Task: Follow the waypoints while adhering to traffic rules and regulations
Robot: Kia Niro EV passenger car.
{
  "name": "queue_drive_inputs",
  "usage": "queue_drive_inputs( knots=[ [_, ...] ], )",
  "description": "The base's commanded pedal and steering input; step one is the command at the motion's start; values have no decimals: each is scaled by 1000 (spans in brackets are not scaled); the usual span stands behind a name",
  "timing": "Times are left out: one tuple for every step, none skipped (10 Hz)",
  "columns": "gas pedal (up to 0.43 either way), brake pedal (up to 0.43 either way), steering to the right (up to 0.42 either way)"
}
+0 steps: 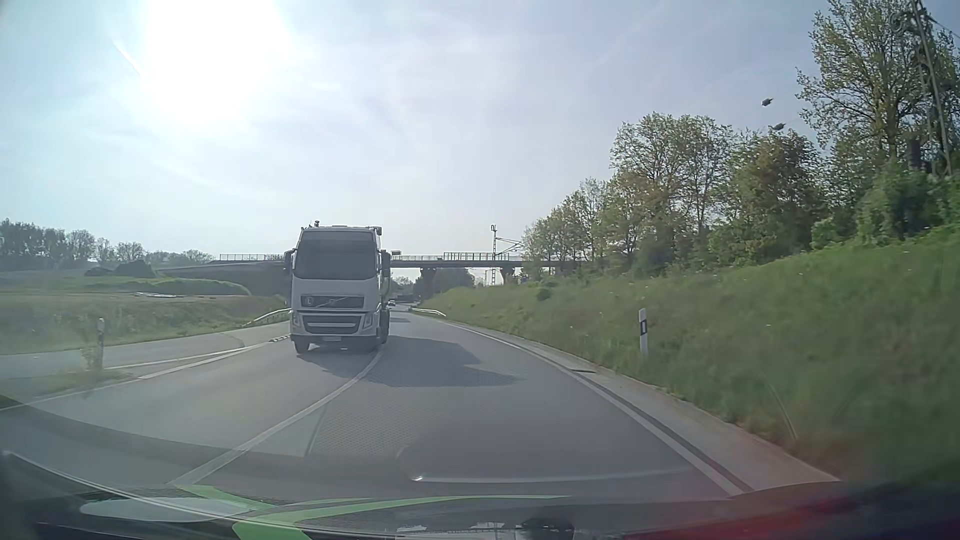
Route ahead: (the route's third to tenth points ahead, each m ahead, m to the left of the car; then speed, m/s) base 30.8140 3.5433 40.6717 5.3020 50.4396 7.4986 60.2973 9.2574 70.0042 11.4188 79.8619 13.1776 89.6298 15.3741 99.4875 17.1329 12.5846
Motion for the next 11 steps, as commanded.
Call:
queue_drive_inputs(
  knots=[
    [157, 0, -28],
    [157, 0, -32],
    [130, 0, -34],
    [130, 0, -34],
    [130, 0, -34],
    [130, 0, -34],
    [130, 0, -34],
    [130, 0, -34],
    [130, 0, -34],
    [130, 0, -34],
    [130, 0, -32]
  ],
)
